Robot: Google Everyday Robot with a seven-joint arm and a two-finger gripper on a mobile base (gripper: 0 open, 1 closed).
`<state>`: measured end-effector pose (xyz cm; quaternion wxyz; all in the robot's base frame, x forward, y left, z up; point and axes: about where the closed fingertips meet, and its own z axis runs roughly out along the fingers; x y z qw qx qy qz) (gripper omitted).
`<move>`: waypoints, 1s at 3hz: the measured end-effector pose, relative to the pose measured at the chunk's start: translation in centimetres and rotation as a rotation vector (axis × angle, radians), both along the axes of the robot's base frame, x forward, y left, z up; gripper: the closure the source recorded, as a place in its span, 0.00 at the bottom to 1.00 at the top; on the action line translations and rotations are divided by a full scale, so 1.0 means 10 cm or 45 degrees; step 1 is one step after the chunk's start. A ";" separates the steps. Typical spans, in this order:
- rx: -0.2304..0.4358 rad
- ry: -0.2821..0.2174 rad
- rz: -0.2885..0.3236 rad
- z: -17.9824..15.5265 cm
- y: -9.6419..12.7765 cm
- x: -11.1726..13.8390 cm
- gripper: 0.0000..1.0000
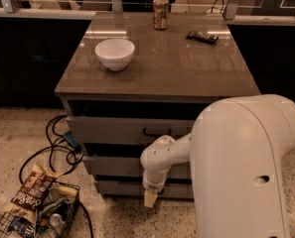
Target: Open middle drawer
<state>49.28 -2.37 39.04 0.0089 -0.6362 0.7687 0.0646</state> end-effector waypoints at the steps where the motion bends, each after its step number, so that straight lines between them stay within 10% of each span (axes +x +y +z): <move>1: 0.000 0.000 0.000 0.04 0.00 0.00 0.61; 3: 0.000 0.001 0.000 0.04 0.00 -0.01 1.00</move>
Offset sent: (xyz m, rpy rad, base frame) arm 0.0000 0.0000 0.0032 0.0000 0.0001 0.0000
